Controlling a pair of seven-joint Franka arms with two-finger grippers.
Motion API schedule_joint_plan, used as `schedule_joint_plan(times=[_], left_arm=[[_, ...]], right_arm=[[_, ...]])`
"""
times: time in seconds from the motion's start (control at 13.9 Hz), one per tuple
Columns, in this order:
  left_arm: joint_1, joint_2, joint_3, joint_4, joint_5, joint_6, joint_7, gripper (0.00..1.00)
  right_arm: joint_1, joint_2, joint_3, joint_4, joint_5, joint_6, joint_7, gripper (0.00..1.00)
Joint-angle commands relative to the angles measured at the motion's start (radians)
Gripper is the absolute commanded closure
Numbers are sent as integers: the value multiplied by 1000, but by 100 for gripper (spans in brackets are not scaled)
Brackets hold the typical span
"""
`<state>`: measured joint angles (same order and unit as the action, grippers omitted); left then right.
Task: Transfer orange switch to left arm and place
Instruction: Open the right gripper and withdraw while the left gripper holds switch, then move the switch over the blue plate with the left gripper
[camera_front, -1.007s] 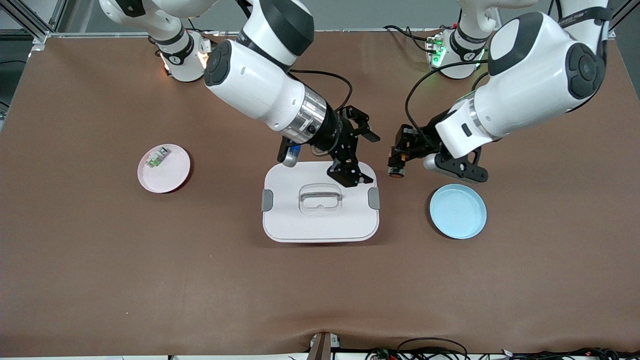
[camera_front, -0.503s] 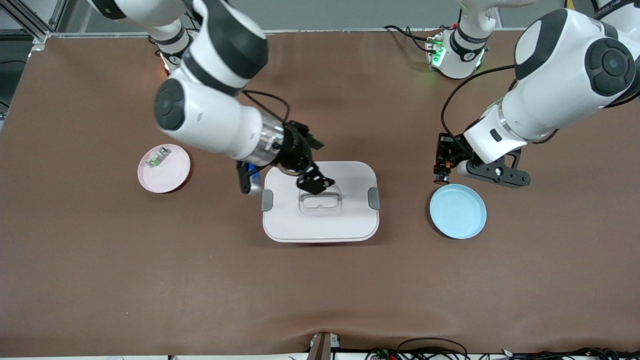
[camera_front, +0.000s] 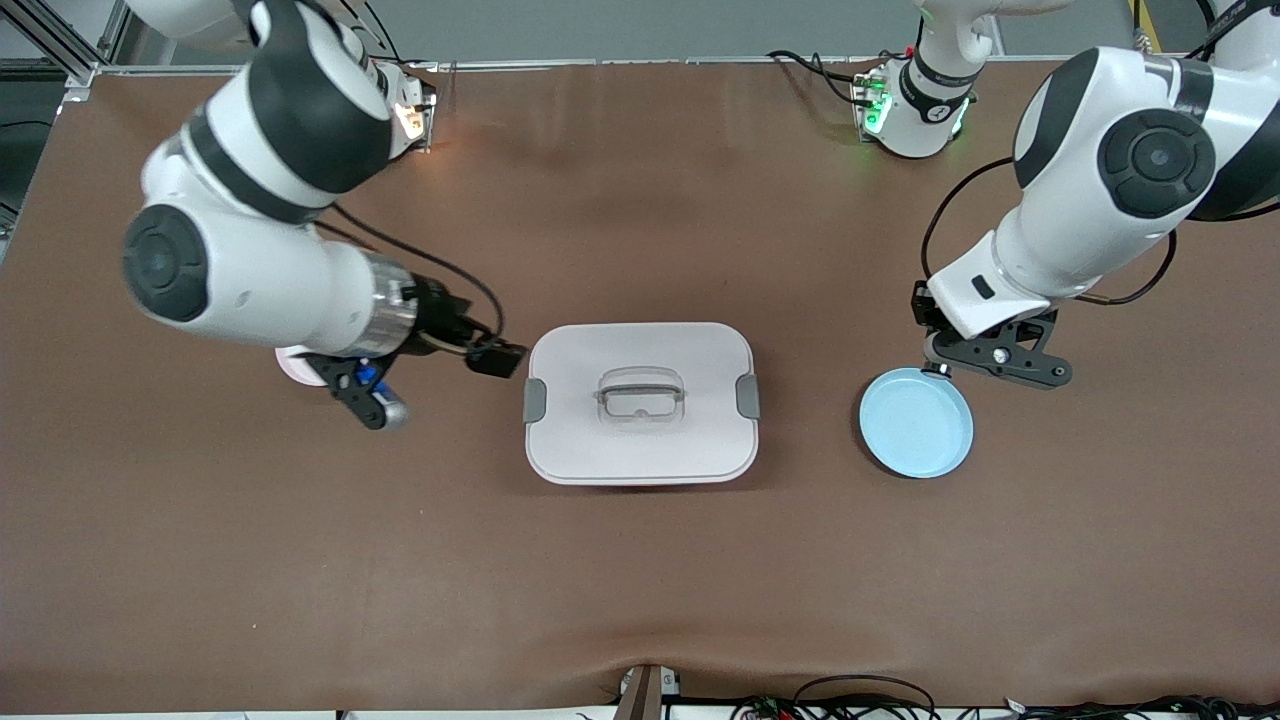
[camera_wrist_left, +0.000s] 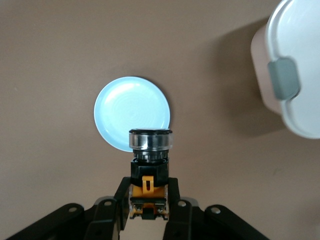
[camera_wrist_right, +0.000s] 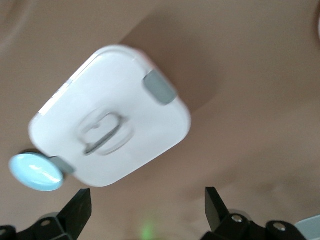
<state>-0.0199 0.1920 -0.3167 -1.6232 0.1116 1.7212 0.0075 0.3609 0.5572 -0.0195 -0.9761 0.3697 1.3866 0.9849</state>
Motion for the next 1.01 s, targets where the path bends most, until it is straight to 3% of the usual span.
schedule_joint_plan(times=[0.0,0.5,0.93], left_arm=[[52,-19,-10,-52,22,38,171,100],[182,-16,-10,-194,-16,210,676,100],[190,12,-8,-375,-15,467,929,100]], right_arm=[[-55,-31,15,-15,-128,-113,-228,0],[-230,-66,15,-15,-374,-291,-782,0],[-319,-66,15,-18,-434,-322,-895,0]])
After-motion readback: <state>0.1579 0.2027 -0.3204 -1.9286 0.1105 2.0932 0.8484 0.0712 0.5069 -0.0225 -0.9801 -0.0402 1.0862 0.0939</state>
